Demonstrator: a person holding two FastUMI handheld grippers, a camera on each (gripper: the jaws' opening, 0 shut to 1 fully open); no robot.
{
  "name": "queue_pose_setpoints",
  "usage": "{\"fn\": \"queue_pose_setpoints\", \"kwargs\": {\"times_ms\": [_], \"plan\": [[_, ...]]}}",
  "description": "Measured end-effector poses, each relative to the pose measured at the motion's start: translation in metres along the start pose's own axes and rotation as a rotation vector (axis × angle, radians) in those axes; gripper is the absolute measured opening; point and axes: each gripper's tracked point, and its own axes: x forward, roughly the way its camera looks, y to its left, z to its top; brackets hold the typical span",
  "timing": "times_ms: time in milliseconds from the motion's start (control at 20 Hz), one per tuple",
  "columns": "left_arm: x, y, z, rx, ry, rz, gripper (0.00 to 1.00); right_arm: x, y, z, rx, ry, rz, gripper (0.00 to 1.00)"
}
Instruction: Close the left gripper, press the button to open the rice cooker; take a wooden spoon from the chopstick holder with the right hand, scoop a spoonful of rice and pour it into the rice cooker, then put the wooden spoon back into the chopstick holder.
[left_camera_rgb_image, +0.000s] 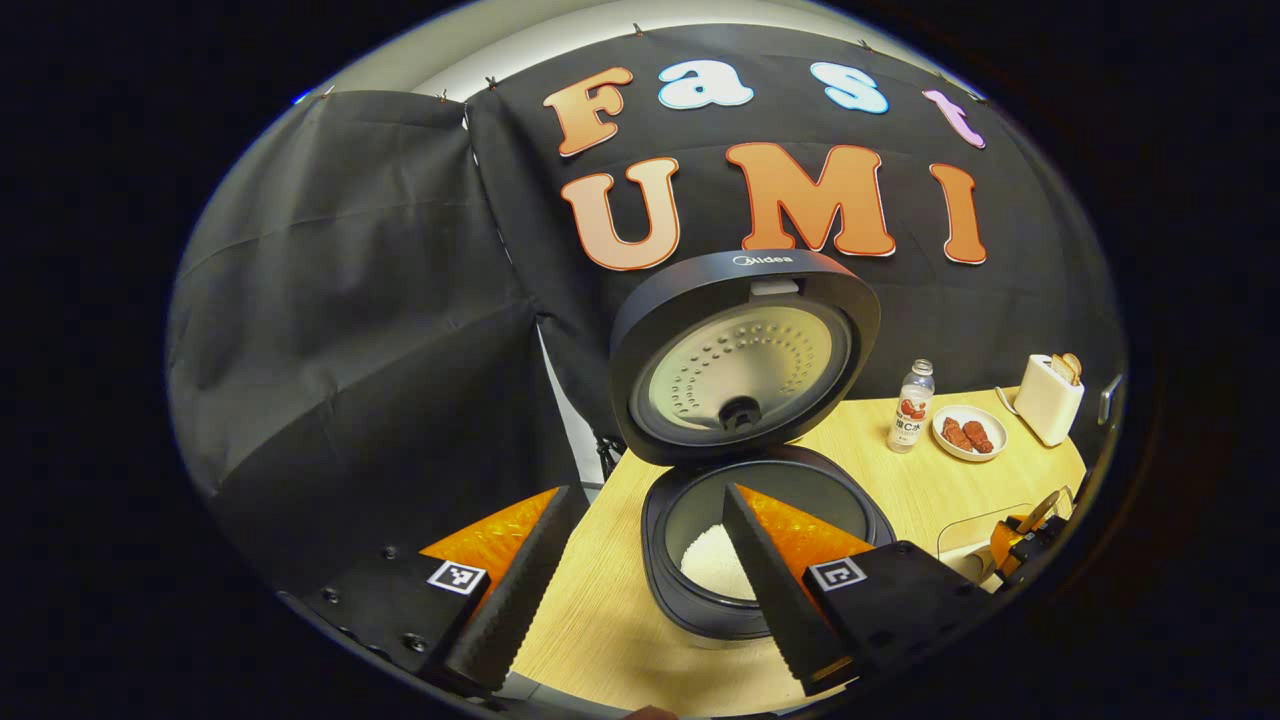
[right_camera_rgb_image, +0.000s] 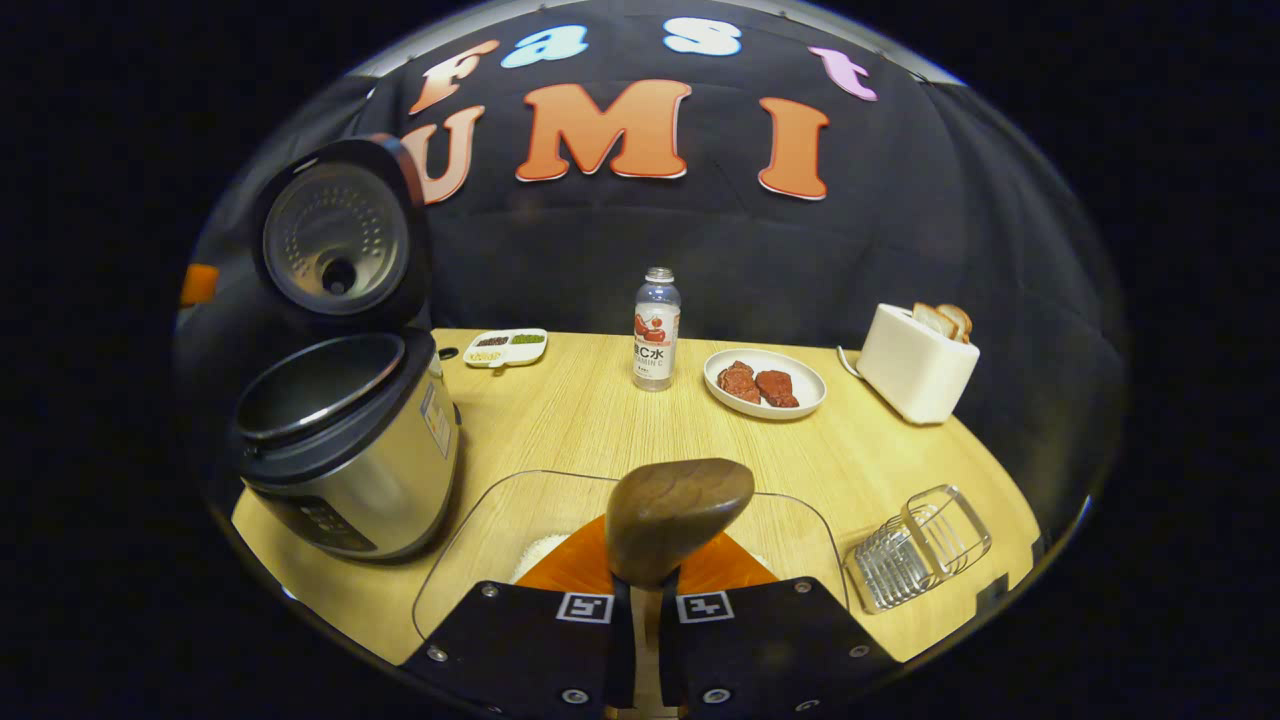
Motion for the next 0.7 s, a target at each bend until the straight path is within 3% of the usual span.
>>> {"fn": "queue_pose_setpoints", "kwargs": {"times_ms": [100,150,700], "plan": [[-0.001,0.001,-0.001,0.0,0.003,-0.005,1.0,0.0,0.0,-0.001,0.052,0.016,0.004,0.09],[0.0,0.001,0.001,0.001,0.003,-0.007,0.96,0.0,0.003,-0.001,0.088,0.025,0.012,0.09],[-0.002,0.011,-0.01,-0.015,0.029,-0.004,1.0,0.015,0.013,-0.004,0.516,0.153,0.109,0.09]]}}
